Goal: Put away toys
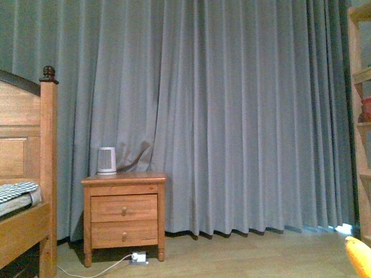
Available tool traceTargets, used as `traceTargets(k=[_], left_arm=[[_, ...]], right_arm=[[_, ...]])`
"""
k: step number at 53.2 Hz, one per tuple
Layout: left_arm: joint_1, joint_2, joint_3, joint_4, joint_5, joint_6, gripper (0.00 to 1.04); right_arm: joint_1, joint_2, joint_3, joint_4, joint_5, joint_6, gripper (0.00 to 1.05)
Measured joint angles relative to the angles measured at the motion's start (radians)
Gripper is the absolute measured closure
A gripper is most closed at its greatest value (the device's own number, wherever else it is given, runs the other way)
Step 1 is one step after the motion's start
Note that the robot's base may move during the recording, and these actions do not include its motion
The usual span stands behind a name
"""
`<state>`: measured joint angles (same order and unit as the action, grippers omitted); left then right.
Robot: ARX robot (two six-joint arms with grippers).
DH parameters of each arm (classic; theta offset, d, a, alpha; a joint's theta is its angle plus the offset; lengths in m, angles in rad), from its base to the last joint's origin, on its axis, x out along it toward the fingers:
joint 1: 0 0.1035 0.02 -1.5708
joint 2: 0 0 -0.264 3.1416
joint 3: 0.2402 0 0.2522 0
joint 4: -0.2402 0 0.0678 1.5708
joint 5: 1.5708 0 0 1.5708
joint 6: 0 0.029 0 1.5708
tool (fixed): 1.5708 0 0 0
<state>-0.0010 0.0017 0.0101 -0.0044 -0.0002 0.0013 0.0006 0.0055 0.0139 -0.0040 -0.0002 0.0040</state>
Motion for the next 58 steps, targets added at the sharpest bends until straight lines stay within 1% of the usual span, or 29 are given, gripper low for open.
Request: traceTargets(k=[58], left_arm=[[0.0,0.0,0.0,0.0,0.0,0.0,0.06]], right_arm=[[0.0,0.0,0.0,0.0,0.0,0.0,0.98]])
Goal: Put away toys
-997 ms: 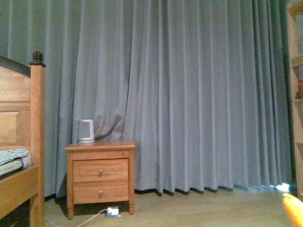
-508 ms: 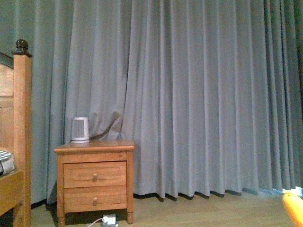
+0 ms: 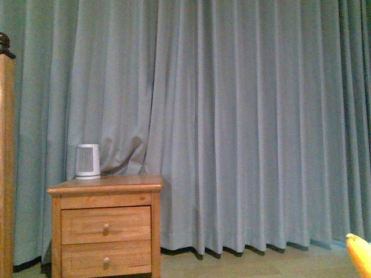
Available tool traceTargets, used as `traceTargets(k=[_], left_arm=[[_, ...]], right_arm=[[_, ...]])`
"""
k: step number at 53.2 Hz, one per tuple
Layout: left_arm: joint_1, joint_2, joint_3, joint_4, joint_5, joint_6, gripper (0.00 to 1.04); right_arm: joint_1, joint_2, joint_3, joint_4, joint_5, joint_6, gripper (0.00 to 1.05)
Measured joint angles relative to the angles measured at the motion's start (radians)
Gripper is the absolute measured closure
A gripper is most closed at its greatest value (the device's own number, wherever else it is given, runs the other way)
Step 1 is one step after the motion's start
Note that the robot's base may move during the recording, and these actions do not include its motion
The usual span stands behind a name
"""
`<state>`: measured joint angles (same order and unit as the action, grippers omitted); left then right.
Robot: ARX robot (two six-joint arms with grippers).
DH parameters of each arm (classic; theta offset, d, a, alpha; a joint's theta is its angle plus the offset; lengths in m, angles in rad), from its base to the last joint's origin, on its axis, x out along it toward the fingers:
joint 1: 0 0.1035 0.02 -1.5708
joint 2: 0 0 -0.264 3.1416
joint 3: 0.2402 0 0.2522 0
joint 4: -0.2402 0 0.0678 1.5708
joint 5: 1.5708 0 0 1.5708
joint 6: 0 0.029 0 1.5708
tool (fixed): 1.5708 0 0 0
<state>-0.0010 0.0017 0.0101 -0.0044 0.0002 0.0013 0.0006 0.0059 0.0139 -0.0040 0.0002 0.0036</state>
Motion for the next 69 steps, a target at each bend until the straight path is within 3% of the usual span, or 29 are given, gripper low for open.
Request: traceTargets(k=[69], left_arm=[[0.0,-0.001,0.0,0.0,0.0,0.0,0.06]], right_arm=[[0.0,0.0,0.0,0.0,0.0,0.0,0.98]])
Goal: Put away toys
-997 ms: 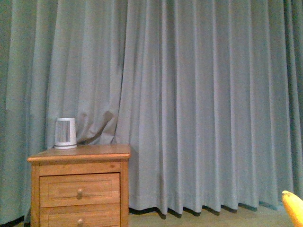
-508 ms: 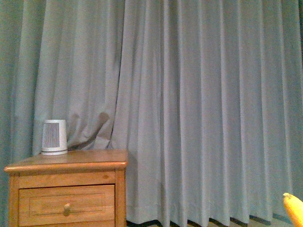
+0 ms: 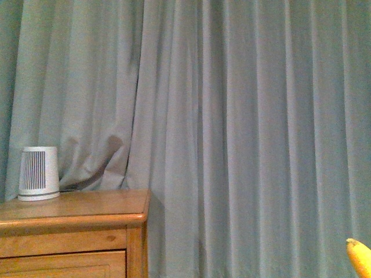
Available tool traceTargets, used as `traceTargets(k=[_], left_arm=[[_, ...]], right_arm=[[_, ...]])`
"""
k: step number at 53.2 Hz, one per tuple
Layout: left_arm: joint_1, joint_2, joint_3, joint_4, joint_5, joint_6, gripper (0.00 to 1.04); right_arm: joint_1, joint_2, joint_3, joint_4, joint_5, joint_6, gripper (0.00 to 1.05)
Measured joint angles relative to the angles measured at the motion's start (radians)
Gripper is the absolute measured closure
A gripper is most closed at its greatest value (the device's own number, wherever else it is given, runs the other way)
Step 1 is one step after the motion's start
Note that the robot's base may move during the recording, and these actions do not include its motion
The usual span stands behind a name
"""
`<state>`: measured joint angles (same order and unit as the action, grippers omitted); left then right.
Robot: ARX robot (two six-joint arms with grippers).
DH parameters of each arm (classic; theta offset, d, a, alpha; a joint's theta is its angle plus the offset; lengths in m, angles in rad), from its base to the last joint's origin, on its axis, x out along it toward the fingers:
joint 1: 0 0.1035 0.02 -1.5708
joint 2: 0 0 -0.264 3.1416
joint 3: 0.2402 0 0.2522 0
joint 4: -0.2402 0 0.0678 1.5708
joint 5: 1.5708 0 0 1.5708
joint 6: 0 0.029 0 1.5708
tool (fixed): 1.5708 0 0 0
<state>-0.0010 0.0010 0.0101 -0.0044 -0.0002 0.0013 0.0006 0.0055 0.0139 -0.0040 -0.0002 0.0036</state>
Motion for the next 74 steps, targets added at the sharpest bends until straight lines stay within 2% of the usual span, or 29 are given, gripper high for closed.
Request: traceTargets(k=[74], left_arm=[[0.001,0.0,0.0,0.0,0.0,0.0,0.06]], right_arm=[[0.0,0.001,0.0,0.0,0.001,0.0,0.98]])
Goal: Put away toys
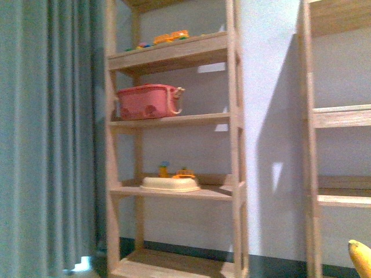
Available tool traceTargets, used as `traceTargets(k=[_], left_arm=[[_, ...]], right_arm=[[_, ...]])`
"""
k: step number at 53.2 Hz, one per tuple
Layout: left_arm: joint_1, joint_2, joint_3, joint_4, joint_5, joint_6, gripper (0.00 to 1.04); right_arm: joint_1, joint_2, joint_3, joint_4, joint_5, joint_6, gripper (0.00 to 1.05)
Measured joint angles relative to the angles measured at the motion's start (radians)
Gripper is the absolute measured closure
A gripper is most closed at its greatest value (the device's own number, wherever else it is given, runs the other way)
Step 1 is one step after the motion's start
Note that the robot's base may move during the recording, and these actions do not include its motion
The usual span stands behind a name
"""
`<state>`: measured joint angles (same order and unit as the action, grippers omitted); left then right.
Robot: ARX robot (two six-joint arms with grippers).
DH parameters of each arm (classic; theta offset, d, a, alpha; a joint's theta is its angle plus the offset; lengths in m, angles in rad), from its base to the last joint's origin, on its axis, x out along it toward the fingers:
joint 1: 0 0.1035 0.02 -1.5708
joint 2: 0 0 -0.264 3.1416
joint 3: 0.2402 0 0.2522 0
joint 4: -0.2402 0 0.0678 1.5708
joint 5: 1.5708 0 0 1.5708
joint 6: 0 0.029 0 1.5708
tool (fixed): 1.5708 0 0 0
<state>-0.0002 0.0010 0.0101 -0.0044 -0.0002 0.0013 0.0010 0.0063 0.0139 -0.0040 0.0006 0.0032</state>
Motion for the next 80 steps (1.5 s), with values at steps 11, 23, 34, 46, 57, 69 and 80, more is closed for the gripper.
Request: traceTargets(k=[11,23,34,46,57,69,80], left_arm=[[0.0,0.0,0.0,0.0,0.0,0.0,0.06],[-0.001,0.0,0.0,0.0,0.007,0.0,0.06],[-0.001,0.0,0.0,0.0,0.0,0.0,0.06],[-0.001,0.0,0.0,0.0,0.0,0.0,0.06],[-0.001,0.0,0.0,0.0,0.0,0.0,0.06],[-0.001,0.0,0.0,0.0,0.0,0.0,0.06],[-0.001,0.0,0.0,0.0,0.0,0.0,0.06]], right_arm=[[0.0,0.0,0.0,0.0,-0.001,0.0,0.98],[-0.002,-0.001,0.0,0.0,0.013,0.0,0.98],[-0.002,-0.001,0.0,0.0,-0.003,0.0,0.98],[-0.002,-0.001,0.0,0.0,-0.004,0.0,0.98],[-0.002,-0.001,0.0,0.0,0.0,0.0,0.98],[-0.002,-0.001,0.0,0.0,-0.003,0.0,0.98],[-0.002,-0.001,0.0,0.0,-0.003,0.0,0.98]])
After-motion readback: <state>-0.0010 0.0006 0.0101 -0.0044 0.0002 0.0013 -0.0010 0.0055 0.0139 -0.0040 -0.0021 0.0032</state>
